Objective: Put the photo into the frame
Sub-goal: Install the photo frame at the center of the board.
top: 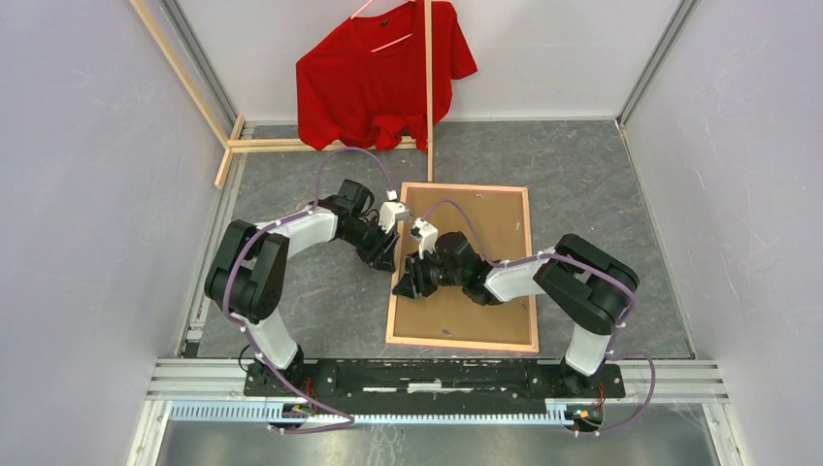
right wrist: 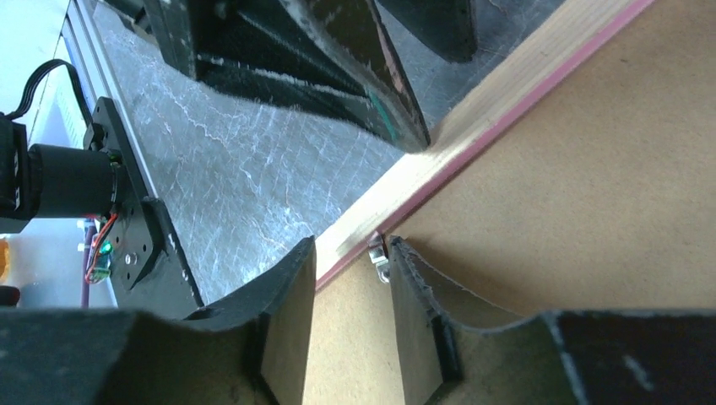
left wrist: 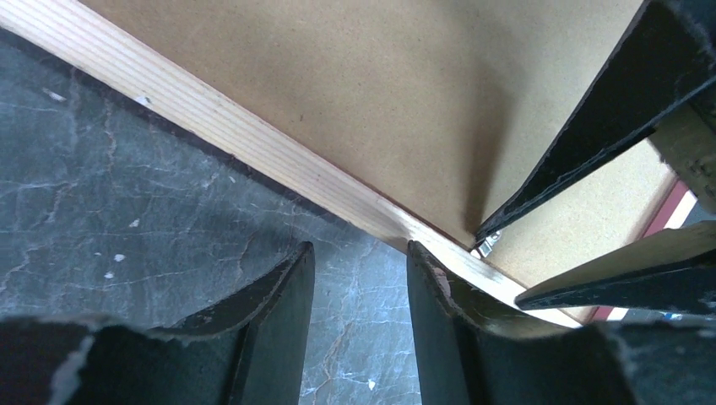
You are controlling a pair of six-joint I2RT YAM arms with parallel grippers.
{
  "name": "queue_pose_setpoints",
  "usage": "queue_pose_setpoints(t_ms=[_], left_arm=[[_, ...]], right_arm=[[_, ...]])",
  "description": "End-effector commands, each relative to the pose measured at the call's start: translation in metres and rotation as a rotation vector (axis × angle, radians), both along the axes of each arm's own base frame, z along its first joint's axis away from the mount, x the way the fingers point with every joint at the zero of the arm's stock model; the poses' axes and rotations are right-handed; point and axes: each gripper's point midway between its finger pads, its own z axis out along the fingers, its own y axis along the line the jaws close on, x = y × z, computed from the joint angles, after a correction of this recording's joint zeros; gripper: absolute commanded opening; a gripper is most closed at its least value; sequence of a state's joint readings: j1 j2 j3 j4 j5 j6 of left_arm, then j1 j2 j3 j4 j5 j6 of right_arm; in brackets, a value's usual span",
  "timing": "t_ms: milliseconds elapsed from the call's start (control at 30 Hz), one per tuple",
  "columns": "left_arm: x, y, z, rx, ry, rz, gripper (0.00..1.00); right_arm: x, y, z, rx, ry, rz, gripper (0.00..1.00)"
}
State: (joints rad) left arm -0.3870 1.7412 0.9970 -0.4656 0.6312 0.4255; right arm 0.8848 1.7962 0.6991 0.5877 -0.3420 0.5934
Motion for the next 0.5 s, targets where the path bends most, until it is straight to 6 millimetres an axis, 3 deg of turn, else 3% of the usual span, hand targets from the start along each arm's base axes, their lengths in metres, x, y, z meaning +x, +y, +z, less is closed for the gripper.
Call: queue_pose_setpoints(t_ms=[0,133,233,467], left_arm=[[0.033,0.003,0.013,-0.023,-0.044,0.099,0.51],[0.066,0.009,0.032,-0.136,-0.013,0.227,0.51],[0.081,0.003,0.041,-0.191,0.019,0.251,0.51],[0.087,-0.012,0.033,-0.261,0.118,0.256,0.52]], right_arm=[[0.028,-0.015,0.029,0.025,-0.057,-0.042,0.47],[0.070,-0.046,0.055,0.062,-0.113,-0.156,0.56],[0.103,-0.059,0.064,0.064,-0.134,-0.207,0.62],[0.169,-0.059,0.042,0.022,-0.108,-0.248,0.71]])
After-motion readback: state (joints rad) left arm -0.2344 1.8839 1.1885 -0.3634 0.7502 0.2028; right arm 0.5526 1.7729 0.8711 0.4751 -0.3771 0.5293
